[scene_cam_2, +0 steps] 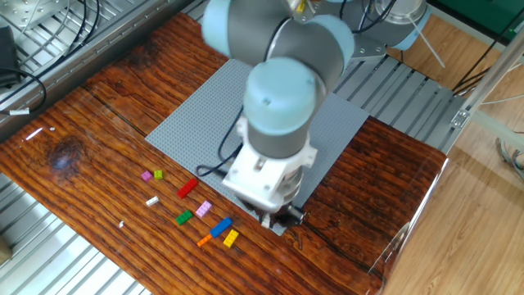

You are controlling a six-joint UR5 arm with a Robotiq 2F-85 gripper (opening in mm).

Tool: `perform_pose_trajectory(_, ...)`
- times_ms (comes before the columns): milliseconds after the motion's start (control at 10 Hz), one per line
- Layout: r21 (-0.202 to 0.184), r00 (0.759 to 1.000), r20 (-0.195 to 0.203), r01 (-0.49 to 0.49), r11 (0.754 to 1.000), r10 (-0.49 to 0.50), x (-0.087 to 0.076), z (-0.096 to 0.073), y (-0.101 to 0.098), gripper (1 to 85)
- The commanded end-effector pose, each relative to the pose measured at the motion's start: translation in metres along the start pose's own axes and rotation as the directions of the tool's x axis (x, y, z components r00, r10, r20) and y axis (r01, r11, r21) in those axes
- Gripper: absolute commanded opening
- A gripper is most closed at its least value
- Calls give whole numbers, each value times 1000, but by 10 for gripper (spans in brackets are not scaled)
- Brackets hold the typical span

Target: Build with small Lego blocks

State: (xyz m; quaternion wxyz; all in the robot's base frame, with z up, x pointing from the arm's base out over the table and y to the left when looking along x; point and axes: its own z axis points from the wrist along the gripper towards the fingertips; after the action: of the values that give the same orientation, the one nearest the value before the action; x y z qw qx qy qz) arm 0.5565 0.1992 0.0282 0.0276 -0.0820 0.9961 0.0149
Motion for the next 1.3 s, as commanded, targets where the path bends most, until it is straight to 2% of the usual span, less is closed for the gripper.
perform_pose_trajectory(0,-16,999,34,-36,999,36,6,4,6,10)
perform_pose_trajectory(200,-26,997,46,-55,998,56,3,3,10,10)
perform_pose_trajectory(700,12,983,91,-160,987,159,-2,12,5,10)
perform_pose_trajectory(800,-19,980,93,-177,984,178,-5,14,12,10)
perform_pose_trajectory(1000,-12,981,68,-181,983,182,-3,22,12,10)
perform_pose_trajectory(1200,11,982,59,-180,984,179,1,22,7,10)
